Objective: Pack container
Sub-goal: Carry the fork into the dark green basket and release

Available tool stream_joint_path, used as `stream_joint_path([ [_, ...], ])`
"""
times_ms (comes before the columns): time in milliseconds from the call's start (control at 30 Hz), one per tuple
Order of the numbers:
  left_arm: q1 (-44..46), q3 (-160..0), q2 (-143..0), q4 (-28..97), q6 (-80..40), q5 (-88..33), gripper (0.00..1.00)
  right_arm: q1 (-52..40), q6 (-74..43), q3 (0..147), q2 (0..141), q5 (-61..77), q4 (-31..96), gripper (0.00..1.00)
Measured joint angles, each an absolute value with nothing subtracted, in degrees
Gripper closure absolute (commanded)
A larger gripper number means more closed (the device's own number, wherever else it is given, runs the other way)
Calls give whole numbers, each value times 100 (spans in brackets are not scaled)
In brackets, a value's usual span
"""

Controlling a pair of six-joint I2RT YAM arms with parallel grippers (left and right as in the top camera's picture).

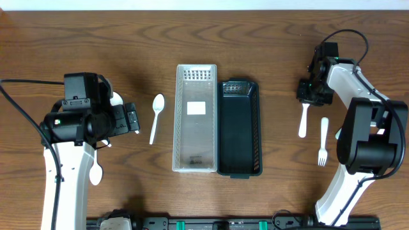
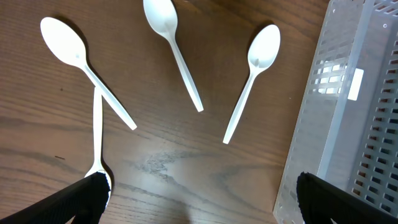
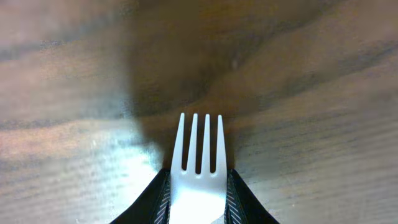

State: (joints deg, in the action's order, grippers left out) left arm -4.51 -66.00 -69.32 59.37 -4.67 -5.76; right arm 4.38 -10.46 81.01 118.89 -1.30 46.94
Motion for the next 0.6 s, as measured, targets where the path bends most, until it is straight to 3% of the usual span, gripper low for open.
stream_joint_path([
  [300, -451, -6600, -6932, 5935, -467, -576, 2, 261, -1116, 8711, 11264, -126, 5839, 91],
  [600, -451, -6600, -6932, 5940, -464, -576, 2, -1308, -1881, 9319, 9207, 45, 6335, 91],
])
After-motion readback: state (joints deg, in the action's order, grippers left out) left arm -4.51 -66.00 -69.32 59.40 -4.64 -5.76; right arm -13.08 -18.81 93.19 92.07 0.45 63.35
